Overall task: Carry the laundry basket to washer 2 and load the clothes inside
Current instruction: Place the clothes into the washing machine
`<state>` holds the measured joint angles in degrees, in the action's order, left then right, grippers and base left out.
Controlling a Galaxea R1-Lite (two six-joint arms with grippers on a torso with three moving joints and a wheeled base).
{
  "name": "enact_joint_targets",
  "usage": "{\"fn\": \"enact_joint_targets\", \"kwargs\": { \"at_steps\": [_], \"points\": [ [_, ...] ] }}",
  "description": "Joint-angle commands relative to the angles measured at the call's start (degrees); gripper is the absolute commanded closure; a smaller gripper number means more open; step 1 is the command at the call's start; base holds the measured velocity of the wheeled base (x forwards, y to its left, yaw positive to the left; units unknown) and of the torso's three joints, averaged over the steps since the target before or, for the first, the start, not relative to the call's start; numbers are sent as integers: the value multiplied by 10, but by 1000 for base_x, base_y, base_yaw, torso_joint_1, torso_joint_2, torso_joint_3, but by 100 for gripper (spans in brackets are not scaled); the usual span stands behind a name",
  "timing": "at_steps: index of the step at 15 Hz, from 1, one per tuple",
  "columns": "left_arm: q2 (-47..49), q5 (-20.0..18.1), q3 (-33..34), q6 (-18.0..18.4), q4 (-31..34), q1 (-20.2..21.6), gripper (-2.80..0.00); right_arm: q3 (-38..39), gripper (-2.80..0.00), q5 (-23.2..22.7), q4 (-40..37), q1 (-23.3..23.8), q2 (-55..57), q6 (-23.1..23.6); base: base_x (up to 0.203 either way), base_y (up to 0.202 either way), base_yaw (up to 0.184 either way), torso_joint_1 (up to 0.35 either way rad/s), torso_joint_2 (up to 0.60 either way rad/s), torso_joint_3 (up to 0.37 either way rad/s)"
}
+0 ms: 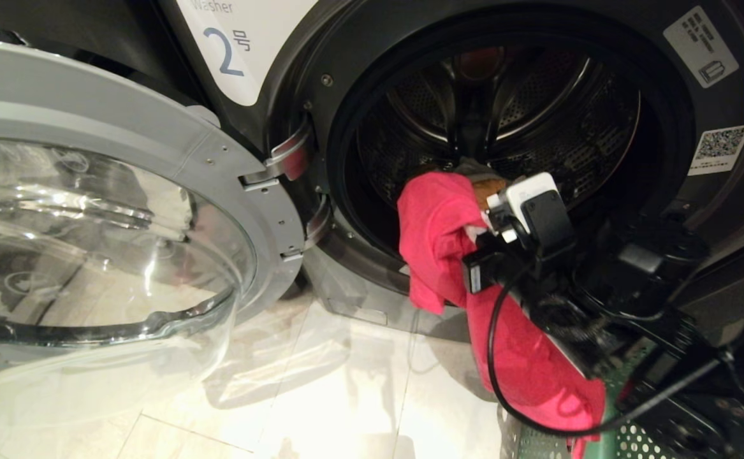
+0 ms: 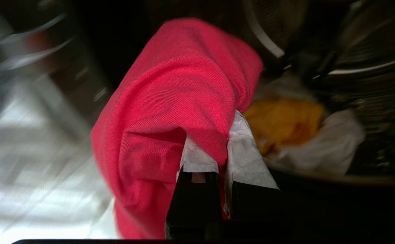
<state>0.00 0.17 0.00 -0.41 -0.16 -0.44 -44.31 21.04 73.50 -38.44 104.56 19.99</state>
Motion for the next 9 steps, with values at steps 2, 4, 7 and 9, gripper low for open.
{"fn": "enact_joint_targets", "kwargs": {
  "at_steps": [2,4,7,9],
  "points": [
    [1,0,1,0,0,0,0,-174,0,11,52,85,140,3,0,0,0,0,0,0],
    [1,0,1,0,0,0,0,-281,0,12,59,120,174,23,0,0,0,0,0,0],
    [1,0,1,0,0,0,0,-426,0,-33,64,159,214,65,0,0,0,0,0,0],
    [1,0,1,0,0,0,0,-505,0,-79,65,172,240,91,0,0,0,0,0,0]
  ]
}}
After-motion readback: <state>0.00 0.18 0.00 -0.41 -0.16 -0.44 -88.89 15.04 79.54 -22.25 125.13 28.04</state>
